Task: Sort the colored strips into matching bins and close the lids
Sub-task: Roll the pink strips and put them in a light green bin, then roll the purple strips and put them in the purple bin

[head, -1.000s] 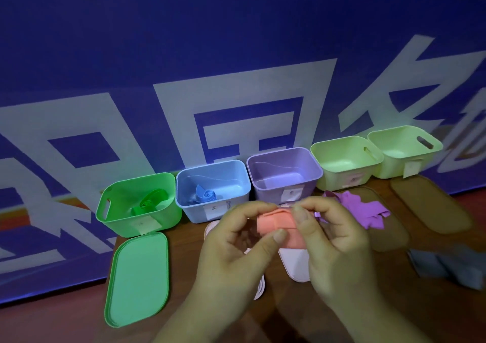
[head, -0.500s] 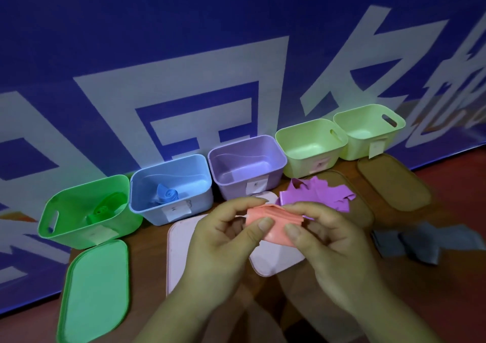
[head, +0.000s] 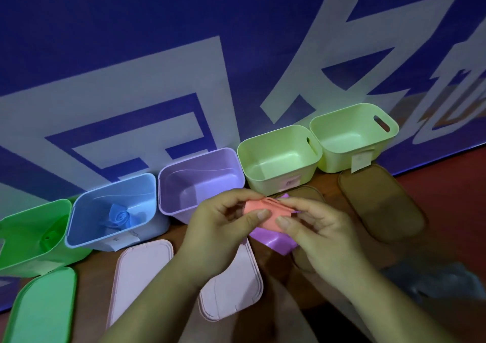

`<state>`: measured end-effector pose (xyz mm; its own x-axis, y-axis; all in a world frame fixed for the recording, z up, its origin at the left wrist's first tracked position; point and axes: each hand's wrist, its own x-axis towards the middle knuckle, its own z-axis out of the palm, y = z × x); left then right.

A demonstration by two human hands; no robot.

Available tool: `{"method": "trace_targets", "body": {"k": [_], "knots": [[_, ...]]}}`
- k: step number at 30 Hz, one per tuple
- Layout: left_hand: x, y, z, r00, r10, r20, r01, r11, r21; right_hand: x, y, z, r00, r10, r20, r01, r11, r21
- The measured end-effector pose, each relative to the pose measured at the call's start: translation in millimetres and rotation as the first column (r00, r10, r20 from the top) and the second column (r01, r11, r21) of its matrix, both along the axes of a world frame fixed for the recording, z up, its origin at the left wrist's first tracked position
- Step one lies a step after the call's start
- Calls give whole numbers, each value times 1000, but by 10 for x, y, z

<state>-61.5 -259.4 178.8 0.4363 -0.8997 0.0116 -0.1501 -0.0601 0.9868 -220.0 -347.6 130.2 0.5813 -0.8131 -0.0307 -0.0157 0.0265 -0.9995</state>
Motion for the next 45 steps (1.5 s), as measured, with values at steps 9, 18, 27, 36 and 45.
{"method": "trace_targets", "body": {"k": [9,18,27,36,45], "knots": [[632,-1255,-612,812,-58,580,-145,944,297,101,-1146,-718,902,-61,-427,-73,954,-290],[1004,-2439,-1606,543,-555,630,67,777,626,548,-2075,-1280,560,-206,-803,-456,732,-506],[1011,-2802,-2062,411,-728,548,41,616,787,526,-2102,-1442,490,-244,-837,-534,674,-510],[1017,-2660,-1768,526,-692,495,36,599,800,512,-2110,-1404,509,-198,-837,-533,691,-488],[732,-1648,-1307,617,-378,690,-58,853,518,231,-1692,-1200,664,-224,-714,-417,681,-602]]}}
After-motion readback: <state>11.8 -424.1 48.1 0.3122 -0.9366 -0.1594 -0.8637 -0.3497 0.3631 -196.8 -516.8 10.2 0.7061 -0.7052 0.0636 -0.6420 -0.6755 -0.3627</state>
